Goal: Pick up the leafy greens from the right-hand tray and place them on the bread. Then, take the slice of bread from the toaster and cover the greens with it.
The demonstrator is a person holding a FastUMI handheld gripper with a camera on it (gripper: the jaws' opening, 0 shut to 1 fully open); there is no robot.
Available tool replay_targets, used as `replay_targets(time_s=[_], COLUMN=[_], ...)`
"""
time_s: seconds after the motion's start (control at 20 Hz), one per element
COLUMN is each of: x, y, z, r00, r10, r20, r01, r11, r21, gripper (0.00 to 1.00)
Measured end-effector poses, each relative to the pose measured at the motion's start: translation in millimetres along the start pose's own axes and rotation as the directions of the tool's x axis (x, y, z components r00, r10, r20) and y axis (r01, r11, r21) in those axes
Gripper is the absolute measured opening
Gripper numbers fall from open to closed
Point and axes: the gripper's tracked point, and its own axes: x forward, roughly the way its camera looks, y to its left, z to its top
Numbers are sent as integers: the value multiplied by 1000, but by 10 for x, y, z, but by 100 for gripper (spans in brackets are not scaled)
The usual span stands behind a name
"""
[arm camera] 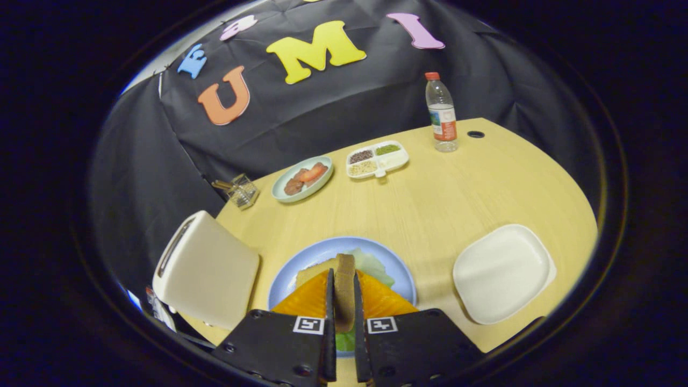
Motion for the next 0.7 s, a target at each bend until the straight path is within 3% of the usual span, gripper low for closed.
replay_targets(time_s=[0.05, 0.15, 0.25, 0.35, 0.7], x=[51, 100, 81, 4, -324], y=[-97, -225, -115, -116, 6], z=[-55, -191, -184, -120, 72], r00=[998, 989, 994, 992, 980], r10=[-64, -137, -110, -120, -157], r20=[-8, -50, -17, 31, 123], r01=[64, 134, 108, 122, 169], r11=[998, 989, 992, 991, 980], r21=[-15, -57, -62, -58, -102], gripper=[14, 50, 85, 98, 97])
